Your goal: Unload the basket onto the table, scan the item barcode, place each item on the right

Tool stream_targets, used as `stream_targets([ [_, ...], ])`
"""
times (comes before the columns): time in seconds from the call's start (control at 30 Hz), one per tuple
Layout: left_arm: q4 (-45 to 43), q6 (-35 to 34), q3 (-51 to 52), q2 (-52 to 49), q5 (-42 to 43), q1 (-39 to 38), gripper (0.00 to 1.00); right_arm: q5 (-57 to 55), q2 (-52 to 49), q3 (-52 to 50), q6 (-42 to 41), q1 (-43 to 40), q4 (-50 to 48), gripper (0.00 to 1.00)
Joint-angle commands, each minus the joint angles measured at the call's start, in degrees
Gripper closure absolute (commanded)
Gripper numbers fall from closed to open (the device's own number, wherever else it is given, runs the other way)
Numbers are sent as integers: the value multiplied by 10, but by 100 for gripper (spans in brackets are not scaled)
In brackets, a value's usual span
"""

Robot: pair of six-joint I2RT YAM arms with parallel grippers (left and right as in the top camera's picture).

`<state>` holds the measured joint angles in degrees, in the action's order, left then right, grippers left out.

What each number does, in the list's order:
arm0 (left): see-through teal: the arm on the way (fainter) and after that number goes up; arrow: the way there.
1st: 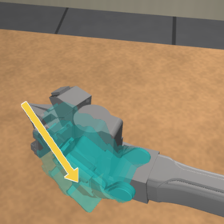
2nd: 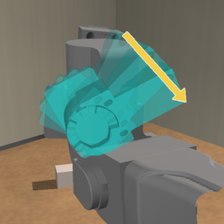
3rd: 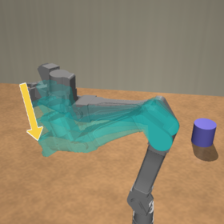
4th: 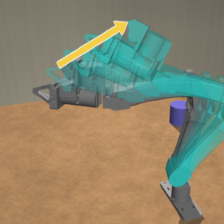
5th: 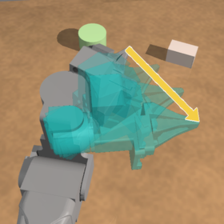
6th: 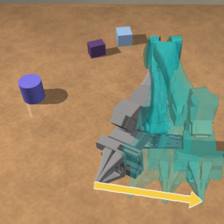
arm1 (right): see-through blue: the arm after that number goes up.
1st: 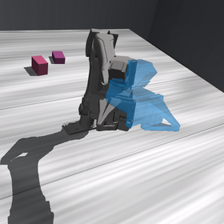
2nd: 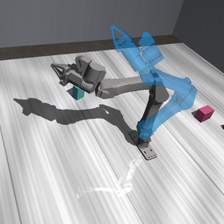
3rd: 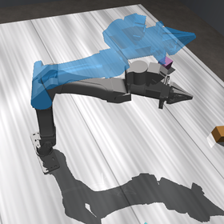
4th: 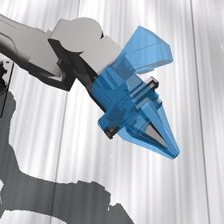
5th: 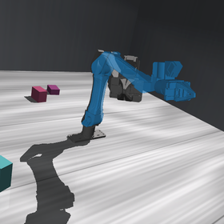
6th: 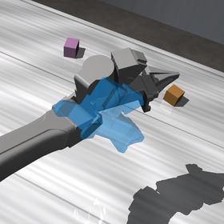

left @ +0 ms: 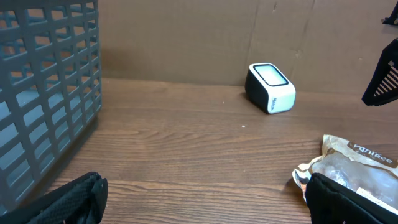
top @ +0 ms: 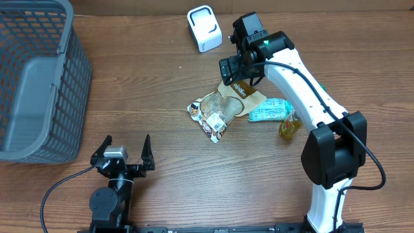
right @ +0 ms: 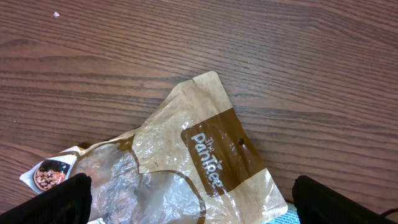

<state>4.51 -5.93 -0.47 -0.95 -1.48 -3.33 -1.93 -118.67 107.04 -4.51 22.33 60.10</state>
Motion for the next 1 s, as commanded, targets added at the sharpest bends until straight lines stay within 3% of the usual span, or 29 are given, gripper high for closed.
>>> stream_targets([
  [0.0, 0, 8, 2, 7, 9, 1, 0, -6, 12, -3, -2, 1, 0, 0],
  [0.5, 0, 8, 2, 7, 9, 1, 0, -12, 189, -3, 0, 0, 13, 0],
  [0.83, 0, 8, 2, 7, 9, 1, 0, 38, 324, -4, -2, 1, 139, 0],
  [0.97, 0, 8, 2, 7, 9, 1, 0, 42, 376, -41, -2, 2, 136, 0],
])
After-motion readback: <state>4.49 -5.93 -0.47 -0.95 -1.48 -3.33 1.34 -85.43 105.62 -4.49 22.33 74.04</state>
